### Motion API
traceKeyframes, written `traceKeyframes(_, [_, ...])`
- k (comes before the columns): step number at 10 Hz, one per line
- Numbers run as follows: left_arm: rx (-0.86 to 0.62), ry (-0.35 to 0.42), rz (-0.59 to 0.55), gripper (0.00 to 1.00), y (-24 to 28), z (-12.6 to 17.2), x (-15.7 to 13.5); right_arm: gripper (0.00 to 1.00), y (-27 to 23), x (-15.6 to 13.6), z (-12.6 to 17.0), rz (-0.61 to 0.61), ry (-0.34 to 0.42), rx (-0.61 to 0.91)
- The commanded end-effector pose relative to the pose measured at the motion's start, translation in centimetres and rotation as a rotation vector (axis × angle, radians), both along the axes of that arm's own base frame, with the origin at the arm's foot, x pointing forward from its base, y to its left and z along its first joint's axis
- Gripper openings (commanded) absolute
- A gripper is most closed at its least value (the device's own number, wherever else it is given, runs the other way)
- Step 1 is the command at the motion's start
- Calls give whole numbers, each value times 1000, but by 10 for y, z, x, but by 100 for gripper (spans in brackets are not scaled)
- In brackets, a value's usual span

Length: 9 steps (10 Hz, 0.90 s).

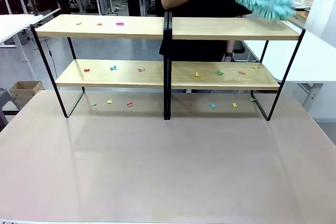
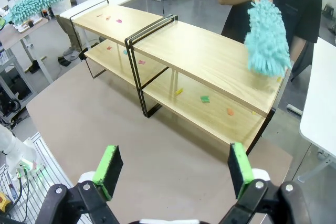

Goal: Clean the shelves.
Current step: Clean a randomly selected level of the Shelf with the Duster.

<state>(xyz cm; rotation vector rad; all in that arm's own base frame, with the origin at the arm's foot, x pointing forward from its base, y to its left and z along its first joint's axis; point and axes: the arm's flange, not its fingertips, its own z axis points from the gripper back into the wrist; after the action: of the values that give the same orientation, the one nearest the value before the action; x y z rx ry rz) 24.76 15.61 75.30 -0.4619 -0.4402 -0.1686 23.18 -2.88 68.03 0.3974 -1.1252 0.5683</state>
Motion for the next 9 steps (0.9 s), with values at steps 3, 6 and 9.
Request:
traceKeyframes(3, [-17,8,33,13,20,-5,-9,100,1,0,0,1,-1,1])
traceKeyframes(6, [1,-16,-25,13,-23,9,23,100,1,0,0,1,-1,1])
traceKeyframes(9, [108,-51,-61,13,-110,15,48,100,1,0,0,1,-1,1])
